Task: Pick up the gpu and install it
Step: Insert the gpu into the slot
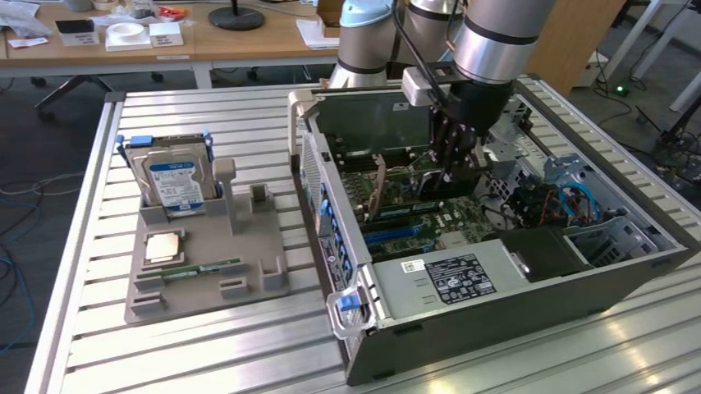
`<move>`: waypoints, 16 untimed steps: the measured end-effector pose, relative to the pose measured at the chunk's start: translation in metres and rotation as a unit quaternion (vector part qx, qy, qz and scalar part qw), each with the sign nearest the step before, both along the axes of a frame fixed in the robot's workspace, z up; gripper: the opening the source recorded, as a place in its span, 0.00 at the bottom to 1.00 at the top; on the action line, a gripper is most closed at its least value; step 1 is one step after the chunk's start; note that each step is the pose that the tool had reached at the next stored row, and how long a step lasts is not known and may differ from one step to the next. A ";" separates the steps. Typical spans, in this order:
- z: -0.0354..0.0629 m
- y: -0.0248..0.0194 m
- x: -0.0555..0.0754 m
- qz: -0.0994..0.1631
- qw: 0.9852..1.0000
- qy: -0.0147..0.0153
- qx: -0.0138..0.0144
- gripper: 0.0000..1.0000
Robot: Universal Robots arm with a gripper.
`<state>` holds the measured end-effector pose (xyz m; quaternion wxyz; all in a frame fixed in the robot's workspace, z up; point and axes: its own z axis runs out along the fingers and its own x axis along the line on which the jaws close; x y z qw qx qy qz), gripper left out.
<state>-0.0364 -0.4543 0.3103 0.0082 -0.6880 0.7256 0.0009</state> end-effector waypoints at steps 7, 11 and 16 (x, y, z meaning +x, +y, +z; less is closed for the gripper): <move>-0.0001 0.0000 -0.003 0.000 1.000 0.000 0.000 0.27; 0.0000 0.0000 -0.003 0.000 1.000 0.000 0.000 0.27; -0.0001 0.0000 -0.006 0.000 1.000 0.000 0.000 0.27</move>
